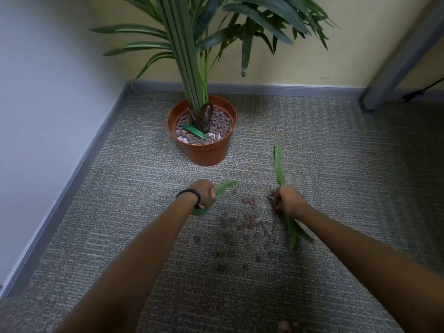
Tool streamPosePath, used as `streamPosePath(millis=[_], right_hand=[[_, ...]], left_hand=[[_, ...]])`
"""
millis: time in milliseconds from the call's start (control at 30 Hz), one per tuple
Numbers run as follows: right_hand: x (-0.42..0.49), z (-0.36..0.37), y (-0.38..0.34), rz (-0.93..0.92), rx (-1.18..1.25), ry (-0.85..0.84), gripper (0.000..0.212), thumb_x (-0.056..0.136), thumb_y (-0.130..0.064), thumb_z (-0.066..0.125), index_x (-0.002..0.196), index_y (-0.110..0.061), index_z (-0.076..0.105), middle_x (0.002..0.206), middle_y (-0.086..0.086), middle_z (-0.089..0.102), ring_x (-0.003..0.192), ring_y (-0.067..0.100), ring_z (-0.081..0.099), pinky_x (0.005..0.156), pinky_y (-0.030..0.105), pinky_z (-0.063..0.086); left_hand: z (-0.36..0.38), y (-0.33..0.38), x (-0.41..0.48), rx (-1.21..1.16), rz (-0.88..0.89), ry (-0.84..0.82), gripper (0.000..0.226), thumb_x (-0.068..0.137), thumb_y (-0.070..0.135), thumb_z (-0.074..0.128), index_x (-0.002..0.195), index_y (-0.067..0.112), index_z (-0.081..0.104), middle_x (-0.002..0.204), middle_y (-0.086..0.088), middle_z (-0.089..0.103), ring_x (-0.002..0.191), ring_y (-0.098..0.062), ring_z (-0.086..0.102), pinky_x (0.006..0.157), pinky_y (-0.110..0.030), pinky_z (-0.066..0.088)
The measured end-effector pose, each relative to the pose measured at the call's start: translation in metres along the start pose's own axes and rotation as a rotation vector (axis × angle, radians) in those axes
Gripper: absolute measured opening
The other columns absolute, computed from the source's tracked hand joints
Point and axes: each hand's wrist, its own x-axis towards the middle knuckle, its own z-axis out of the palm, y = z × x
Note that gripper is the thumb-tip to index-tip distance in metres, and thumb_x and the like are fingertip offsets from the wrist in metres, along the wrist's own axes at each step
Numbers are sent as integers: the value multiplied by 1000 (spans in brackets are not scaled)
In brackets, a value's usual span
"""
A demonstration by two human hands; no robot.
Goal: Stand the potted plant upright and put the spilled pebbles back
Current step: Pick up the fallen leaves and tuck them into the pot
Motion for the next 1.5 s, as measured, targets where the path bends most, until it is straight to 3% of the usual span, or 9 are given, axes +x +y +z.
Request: streamPosePath(millis=[167,300,400,633,767,900,1000,1133,1500], right_hand=[[12,-17,-5,0,219,112,11,83,-9,69,74,-3,70,70,3,60,69,12,54,67,19,41],[19,-37,-20,37,569,134,28,76,-1,74,98,14,65,93,12,64,91,17,57,81,23,43],[22,-50,-32,39,839,76,31,77,7,70,105,16,61,109,20,66,96,22,62,64,11,53],[28,-86,-71,40,1182,74,30,81,1,67,110,5,61,99,8,66,49,-1,66,42,7,47],[27,-109,-95,14,1400,95,26,83,0,64,109,2,59,56,-5,71,44,1,64,40,8,48],[29,-128,-114,-31,1706,105,19,85,3,60,104,1,57,79,8,69,53,7,69,57,17,58],[33,-133,-127,-18,1799,184,27,84,2,62,111,2,58,98,10,67,65,10,67,68,21,57],[36,-131,-139,35,1785,350,33,84,-1,64,116,-1,60,108,9,67,70,9,64,61,15,56],[66,-105,-169,79,1562,619,27,82,1,67,109,2,66,110,14,69,94,18,65,91,25,54]], left_hand=[[-32,-5,-12,-462,108,-195,26,79,-1,70,99,9,56,79,-1,58,64,-6,62,54,-11,52],[-52,-19,-19,-729,149,-197,29,83,2,65,108,13,56,89,3,72,83,-5,68,64,-12,54],[-61,-32,-26,-921,194,-166,24,87,2,58,106,18,56,86,7,76,85,1,69,68,-12,54],[-87,-43,-31,-1577,423,178,23,95,-1,40,105,13,55,82,3,76,74,0,70,61,-11,55],[-96,-30,-21,-1845,408,474,17,94,-1,45,99,11,57,78,1,75,74,-2,70,72,-14,57],[-102,-14,-17,-2006,383,651,38,92,-5,48,130,-2,44,109,-11,63,98,-14,63,97,-23,48],[-106,-7,-18,-2015,367,704,44,92,-6,47,135,-2,37,113,-12,60,124,-23,51,100,-24,43],[-109,1,-21,-1881,326,731,42,92,-9,46,133,-4,38,115,-14,58,104,-18,60,99,-25,43],[-102,3,-11,-1100,61,631,50,88,-2,58,135,6,44,144,-12,43,132,-22,40,111,-37,36]])
